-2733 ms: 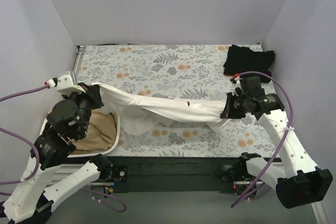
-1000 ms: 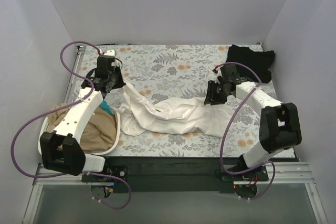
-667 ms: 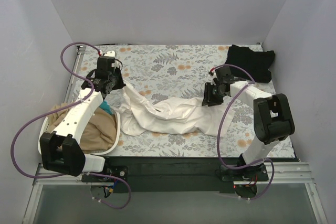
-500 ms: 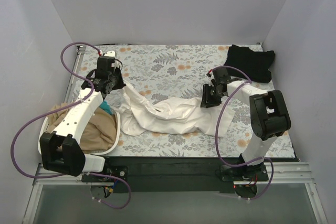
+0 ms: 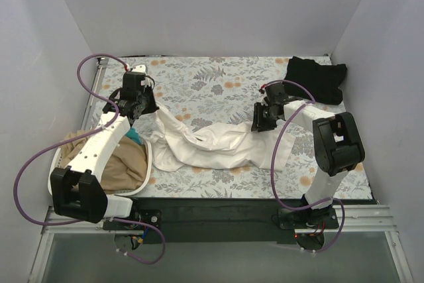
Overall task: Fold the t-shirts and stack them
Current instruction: Flatten the tshirt out
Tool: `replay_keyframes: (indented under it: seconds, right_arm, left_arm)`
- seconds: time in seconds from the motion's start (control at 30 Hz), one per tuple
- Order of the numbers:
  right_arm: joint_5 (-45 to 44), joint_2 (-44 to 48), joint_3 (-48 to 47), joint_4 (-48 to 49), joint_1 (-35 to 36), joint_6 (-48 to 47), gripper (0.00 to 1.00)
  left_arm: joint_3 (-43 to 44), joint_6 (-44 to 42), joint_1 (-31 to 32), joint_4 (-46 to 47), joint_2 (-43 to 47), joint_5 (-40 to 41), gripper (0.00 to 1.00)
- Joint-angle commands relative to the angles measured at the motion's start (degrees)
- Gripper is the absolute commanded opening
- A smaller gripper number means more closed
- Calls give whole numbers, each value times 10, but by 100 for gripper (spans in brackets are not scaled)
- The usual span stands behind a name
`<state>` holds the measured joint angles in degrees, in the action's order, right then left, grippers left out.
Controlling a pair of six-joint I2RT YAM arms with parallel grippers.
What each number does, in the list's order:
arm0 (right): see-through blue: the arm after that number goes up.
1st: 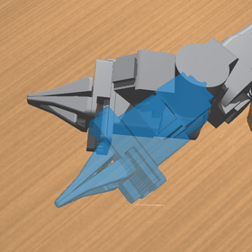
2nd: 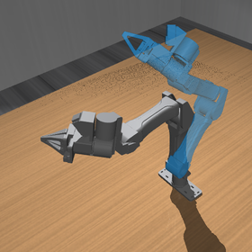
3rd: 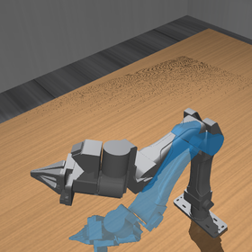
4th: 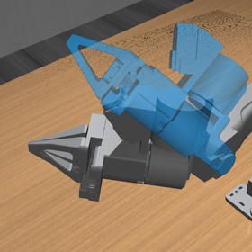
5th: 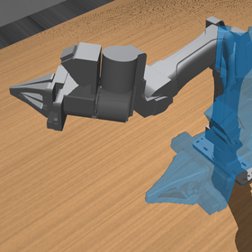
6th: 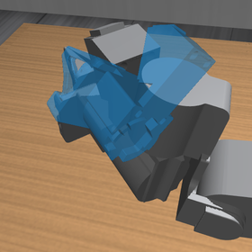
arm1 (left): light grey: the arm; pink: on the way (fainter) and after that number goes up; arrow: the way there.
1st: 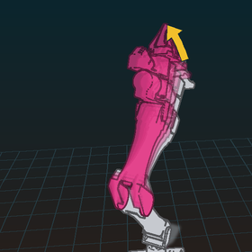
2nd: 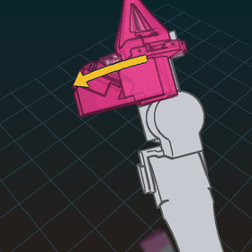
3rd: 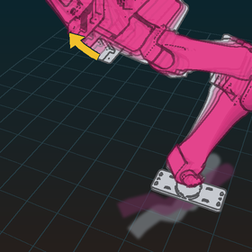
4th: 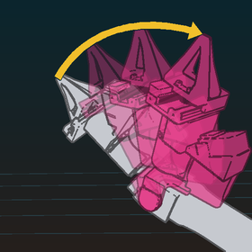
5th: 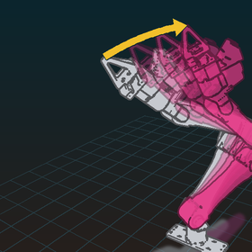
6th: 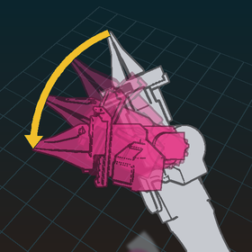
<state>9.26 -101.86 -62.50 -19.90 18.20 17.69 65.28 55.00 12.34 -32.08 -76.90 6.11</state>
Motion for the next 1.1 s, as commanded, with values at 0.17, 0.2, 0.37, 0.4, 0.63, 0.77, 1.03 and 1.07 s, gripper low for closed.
replay_keyframes:
  seconds: [0.17, 0.2, 0.37, 0.4, 0.63, 0.77, 1.03, 1.07]
  right_arm:
    - [-8, -9, -35, 23, 4, 10, 42]
    - [-8, -12, -36, 21, 3, 10, 42]
    - [-8, -26, -28, 15, 6, 9, 41]
    - [-8, -27, -26, 14, 6, 8, 41]
    - [-17, -4, -7, 9, 6, 9, 23]
    - [-12, 3, -11, 4, 6, 9, 1]
    - [-11, 62, -55, -40, 5, 3, 1]
    - [-14, 70, -74, -50, 5, -1, 1]
  left_arm:
    - [-3, -9, -1, 9, 29, -8, 0]
    - [-3, -9, -1, 8, 28, -8, 0]
    - [-4, -10, -1, 8, 34, -7, 0]
    - [-3, -11, -1, 7, 34, -7, 0]
    - [-1, -10, -1, 7, 36, -7, 0]
    - [-3, -10, -1, 7, 37, -7, 0]
    - [8, -10, -1, -4, 42, -4, 0]
    - [11, -9, -1, -5, 43, -4, 0]
